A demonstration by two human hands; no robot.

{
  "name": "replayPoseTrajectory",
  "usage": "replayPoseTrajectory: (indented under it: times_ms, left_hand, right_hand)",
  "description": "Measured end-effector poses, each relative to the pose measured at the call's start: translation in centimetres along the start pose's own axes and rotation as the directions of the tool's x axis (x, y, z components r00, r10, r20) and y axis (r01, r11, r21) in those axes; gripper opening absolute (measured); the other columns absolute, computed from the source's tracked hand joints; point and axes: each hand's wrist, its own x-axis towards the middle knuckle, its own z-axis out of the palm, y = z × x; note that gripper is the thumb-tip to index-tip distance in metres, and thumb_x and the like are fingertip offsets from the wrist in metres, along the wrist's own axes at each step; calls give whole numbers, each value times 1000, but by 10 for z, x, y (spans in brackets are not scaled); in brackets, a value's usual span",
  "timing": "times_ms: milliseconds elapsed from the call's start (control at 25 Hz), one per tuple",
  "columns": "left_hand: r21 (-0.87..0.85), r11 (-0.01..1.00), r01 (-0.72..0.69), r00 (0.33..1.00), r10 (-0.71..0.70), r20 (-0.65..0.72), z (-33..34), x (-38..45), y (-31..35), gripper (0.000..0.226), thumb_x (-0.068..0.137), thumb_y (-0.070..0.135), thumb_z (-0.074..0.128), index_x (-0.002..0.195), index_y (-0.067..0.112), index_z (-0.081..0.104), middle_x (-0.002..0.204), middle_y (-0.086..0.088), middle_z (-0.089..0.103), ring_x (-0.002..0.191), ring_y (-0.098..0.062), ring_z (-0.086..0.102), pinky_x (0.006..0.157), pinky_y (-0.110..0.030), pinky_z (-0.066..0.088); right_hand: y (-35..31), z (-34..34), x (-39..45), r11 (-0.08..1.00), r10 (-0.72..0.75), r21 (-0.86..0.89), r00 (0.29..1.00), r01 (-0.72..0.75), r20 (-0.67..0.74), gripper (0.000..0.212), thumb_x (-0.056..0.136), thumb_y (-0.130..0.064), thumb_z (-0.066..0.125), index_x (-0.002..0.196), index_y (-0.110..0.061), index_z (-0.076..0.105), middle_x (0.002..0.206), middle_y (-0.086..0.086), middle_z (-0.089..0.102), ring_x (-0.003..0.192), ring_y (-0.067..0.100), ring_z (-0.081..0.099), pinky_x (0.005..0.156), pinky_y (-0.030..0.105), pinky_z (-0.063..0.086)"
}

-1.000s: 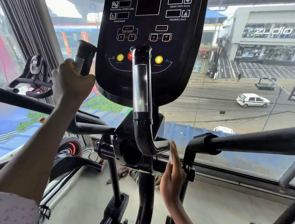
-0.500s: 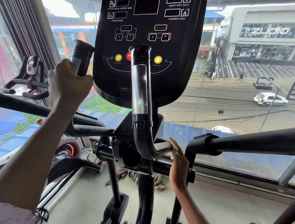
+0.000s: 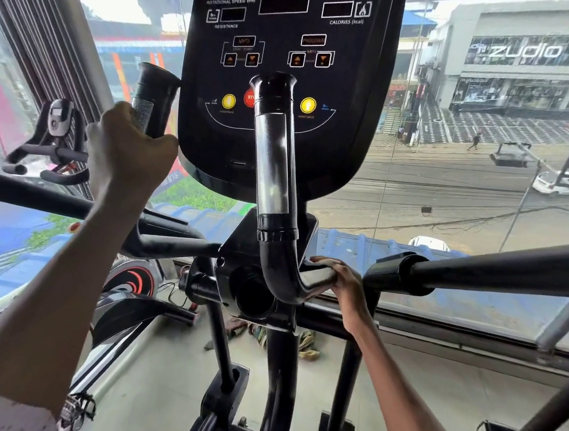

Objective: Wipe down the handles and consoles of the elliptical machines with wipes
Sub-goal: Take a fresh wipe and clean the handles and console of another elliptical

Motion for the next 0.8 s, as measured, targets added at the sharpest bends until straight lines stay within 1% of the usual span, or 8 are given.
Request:
replayPoseTrajectory:
  times_ms: [80,160,280,400,520,600,720,800]
  left_hand:
    - [-4,1000,9,1000,-9,2,-1,1,0,20,74,15,61,91,6,58,83,-6,46,73,-26,41,61,-33,30]
    - [-5,1000,20,1000,-20,6,-1,1,-1,20,73,16,61,90,5,58,82,-6,45,73,-26,41,61,-34,30]
    - [9,1000,22,1000,-22,-1,0,-1,0,21,73,16,61,92,5,59,86,-7,45,74,-26,40,62,-35,31]
    - [16,999,36,999,-36,-11,0,-2,2,22,75,16,60,95,6,60,87,-6,46,74,-25,40,62,-33,30]
    - [17,999,43,999,-43,-9,-2,-2,3,24,75,16,60,97,6,61,88,-6,48,74,-25,41,63,-33,30]
    - [-1,999,35,999,-35,-3,-2,-2,3,25,74,16,61,97,5,61,86,-6,49,74,-26,42,63,-32,31]
    - [-10,999,39,999,-39,-3,-2,-2,3,24,73,17,61,95,7,62,84,-6,50,73,-26,43,63,-32,32]
    - [-4,999,35,999,-35,-2,-2,-3,4,24,74,17,61,95,7,62,85,-6,49,74,-26,41,64,-32,32]
  right_hand:
    - [-2,2,7,999,24,-24,999,-23,42,36,95,-17,44,94,-1,76,113,10,75,122,40,59,95,44,43]
    - [-4,0,1,1000,-11,-19,998,12,54,34,95,-12,43,95,3,74,114,13,74,122,39,58,98,44,42]
    - [-8,-8,-28,992,-125,2,991,125,42,33,99,-4,42,106,-1,74,120,11,72,127,24,59,108,40,41]
    - [-3,-10,-39,966,-230,-106,972,234,48,33,104,-9,42,118,-9,72,129,3,69,132,18,55,111,35,39]
    - [-1,-4,-24,955,-229,-182,972,233,45,35,100,-16,41,107,-6,74,119,5,72,123,22,61,112,48,40]
    - [-8,1,-23,961,-207,-183,978,207,18,35,95,-17,40,101,-8,74,111,4,74,116,21,64,108,50,41]
    - [-17,8,-49,951,-258,-174,966,256,14,32,97,-17,44,109,-19,74,121,-5,72,124,11,60,109,29,42]
    - [-12,8,-62,926,-329,-194,944,324,7,33,100,-12,45,122,-16,70,133,-3,66,134,7,52,111,19,36]
